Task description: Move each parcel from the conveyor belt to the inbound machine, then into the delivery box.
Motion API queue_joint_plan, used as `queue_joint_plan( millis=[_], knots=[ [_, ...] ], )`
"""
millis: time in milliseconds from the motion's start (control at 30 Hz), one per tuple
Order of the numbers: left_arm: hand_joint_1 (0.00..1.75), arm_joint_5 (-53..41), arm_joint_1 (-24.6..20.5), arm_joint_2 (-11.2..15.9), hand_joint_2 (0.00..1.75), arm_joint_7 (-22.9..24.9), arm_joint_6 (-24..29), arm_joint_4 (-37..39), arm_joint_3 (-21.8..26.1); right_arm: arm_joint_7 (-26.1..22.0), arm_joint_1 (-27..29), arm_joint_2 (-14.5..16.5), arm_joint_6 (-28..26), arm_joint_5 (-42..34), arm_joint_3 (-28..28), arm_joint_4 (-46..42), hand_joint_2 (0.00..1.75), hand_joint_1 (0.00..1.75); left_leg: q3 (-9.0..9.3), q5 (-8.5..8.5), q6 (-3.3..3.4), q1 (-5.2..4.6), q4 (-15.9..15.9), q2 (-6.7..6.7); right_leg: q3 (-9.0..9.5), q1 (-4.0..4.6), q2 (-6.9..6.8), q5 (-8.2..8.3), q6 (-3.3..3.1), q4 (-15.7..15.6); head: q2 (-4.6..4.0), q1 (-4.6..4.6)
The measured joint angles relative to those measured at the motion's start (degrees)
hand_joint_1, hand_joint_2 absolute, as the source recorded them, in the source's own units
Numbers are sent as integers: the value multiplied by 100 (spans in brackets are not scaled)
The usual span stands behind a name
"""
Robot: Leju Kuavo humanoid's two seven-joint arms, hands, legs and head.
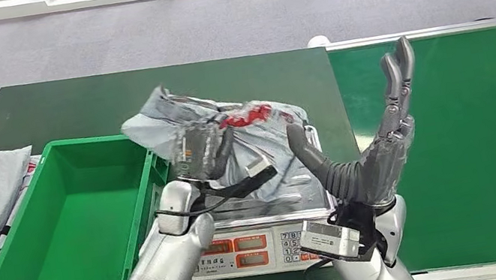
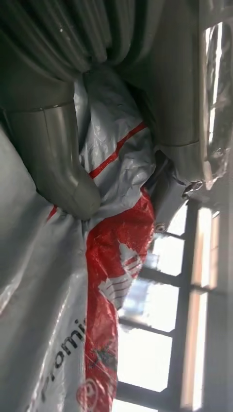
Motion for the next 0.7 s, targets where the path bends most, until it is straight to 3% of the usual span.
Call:
queue_joint_plan(
  millis=[233, 700],
  knots=[
    [175, 19, 515, 199, 175, -180, 50, -1393, 595, -68, 198, 3, -5, 61, -210, -66, 175, 0, -6, 0, 0, 0, 0, -4, -3, -1, -7, -2, -2, -2, 0, 1],
    [175, -74, 747, 223, 175, -194, 89, -2059, 851, -106, 460, 49, -4, 183, -378, -284, 175, 0, -6, 0, 0, 0, 0, -4, -3, 0, -8, -1, -1, -2, 0, 0]
  ],
)
